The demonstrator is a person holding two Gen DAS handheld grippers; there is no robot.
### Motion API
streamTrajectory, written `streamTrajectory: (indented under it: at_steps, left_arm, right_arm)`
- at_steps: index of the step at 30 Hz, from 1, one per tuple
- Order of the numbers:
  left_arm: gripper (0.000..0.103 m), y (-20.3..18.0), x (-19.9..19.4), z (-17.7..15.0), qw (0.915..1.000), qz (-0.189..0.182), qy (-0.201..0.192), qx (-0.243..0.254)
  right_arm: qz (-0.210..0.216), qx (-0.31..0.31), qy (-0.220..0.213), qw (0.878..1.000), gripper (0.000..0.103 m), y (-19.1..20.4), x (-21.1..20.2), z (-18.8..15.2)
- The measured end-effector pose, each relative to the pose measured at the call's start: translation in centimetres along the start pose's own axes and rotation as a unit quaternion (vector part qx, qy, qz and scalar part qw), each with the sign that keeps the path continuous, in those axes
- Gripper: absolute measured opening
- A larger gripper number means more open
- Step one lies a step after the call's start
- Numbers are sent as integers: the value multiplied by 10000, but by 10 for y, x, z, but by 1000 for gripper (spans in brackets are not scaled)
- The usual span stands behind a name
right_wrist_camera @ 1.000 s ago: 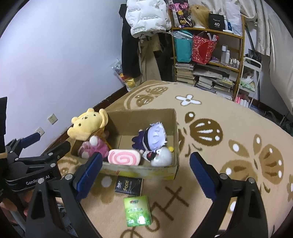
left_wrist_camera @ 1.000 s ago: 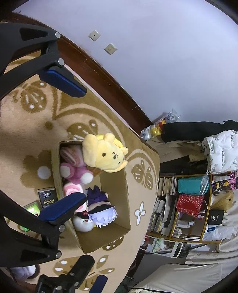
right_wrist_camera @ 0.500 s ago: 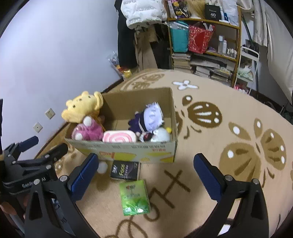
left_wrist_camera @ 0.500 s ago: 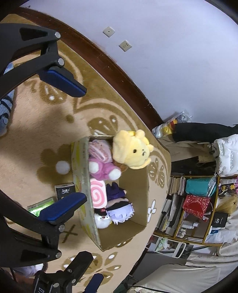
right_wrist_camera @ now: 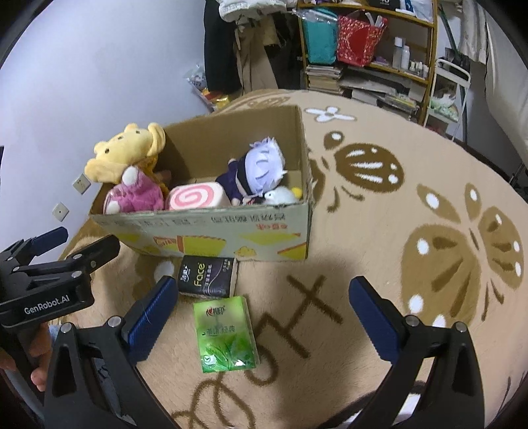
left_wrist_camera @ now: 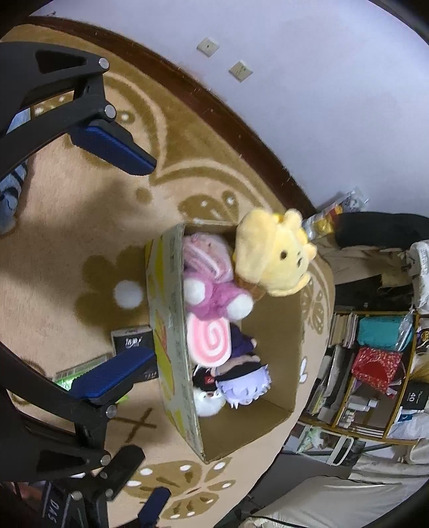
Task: Organize soft objects
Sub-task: 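Move both tools down toward the black and green tissue packs, then grasp the black Face tissue pack with the left tool while the right tool grasps the green pack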
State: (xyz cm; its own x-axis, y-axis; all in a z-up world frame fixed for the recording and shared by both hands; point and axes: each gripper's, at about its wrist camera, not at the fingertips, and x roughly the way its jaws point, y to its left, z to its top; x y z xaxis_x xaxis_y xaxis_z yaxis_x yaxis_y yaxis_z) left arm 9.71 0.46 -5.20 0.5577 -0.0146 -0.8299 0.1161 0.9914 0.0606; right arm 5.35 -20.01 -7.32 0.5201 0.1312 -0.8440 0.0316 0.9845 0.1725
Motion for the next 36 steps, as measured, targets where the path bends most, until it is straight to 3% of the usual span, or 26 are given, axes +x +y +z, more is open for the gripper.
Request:
streamTrajectory:
  at_steps: [17,27,32,36]
  left_arm:
    - [103,-23,32,-2,9985,-268,458,116]
    - [103,-45,53,-10,9953,-376,798,408]
    - [103,-51,65,-10,9937,-475,942,391]
    - [103,-51,74,-8,9918,-661,1063,270]
  right_arm:
    - [155,-172,747,9969,102,18,44,-23]
    - [266,-162,1373,9900,84,19,70,-30]
    - [322,-174,1503,9880,83,20,78,-32]
    - [348,-226,1610,9861,63,23,84,-35]
